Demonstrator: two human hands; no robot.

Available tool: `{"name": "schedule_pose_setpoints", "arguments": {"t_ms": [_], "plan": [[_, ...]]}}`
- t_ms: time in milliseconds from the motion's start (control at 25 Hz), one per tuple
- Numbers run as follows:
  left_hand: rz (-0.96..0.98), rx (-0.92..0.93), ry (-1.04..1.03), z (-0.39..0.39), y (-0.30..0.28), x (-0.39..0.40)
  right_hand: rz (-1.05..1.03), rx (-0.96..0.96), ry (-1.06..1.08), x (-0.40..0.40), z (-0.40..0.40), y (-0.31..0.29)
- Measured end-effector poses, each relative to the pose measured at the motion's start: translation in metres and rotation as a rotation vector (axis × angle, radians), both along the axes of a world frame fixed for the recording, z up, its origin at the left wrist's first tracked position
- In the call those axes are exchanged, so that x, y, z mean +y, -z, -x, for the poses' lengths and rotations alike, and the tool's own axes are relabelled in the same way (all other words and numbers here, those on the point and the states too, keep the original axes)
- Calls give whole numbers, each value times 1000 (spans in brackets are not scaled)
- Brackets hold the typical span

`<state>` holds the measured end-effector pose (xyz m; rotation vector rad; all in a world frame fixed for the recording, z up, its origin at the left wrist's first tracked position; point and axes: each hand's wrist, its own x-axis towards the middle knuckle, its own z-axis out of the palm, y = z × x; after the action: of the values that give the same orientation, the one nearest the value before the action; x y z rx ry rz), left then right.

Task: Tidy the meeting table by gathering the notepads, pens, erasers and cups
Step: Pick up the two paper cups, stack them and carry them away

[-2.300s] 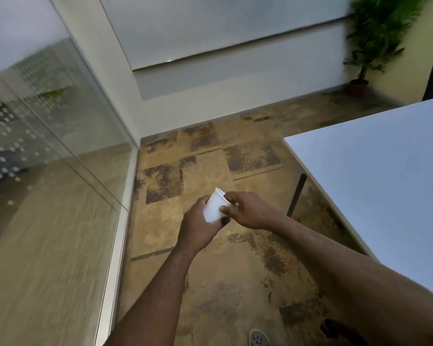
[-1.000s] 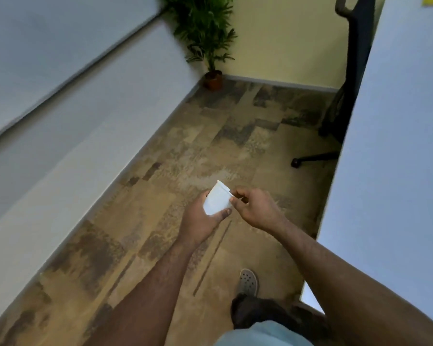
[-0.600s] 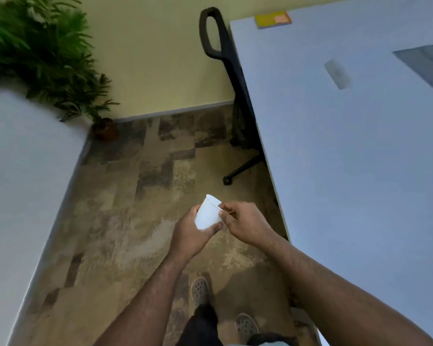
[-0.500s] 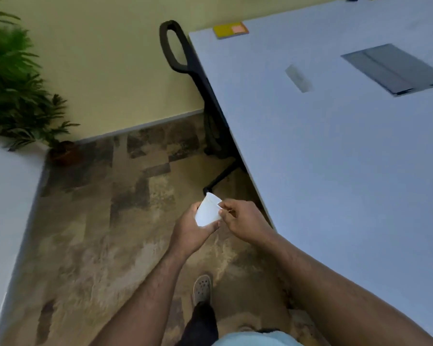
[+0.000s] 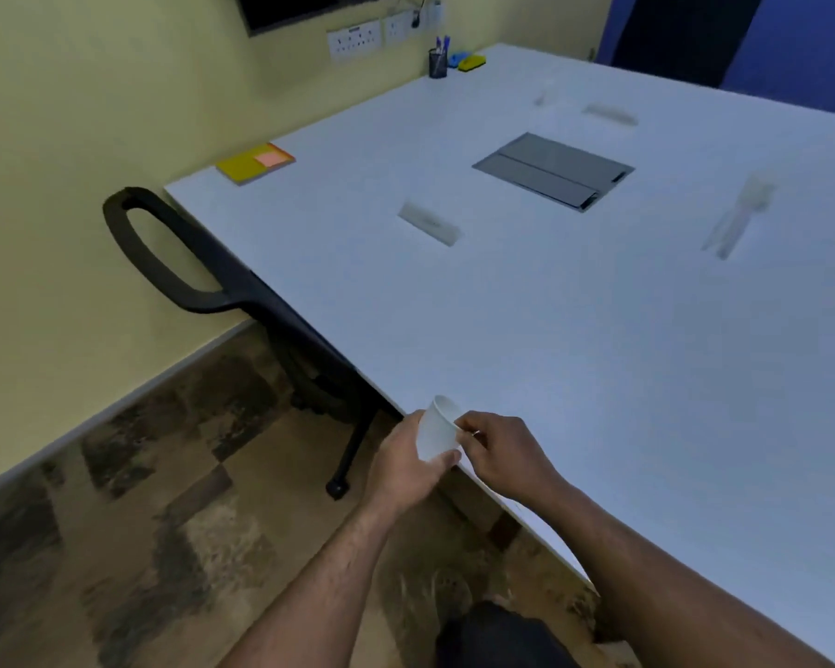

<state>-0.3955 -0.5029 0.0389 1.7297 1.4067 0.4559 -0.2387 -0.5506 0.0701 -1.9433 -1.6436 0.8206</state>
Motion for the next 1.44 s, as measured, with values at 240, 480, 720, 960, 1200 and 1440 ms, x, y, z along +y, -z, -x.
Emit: {"name": "schedule_pose_setpoints", "arguments": {"t_ms": [240, 480, 720, 960, 1200, 1440], "plan": [[5, 151, 132, -45, 13, 133, -63, -40, 108, 122, -52, 16], [89, 577, 364, -86, 41, 268, -62, -184, 271, 274, -127, 35], [155, 797, 490, -117, 66, 340, 14, -325, 309, 379, -180, 61], [204, 818, 485, -124, 86, 348, 38, -414, 274, 434, -203, 80], [113, 837, 510, -120, 87, 348, 10, -609, 205, 433, -205, 84], [115, 822, 533, -124, 77, 356, 46, -483, 297, 356, -161, 86]]}}
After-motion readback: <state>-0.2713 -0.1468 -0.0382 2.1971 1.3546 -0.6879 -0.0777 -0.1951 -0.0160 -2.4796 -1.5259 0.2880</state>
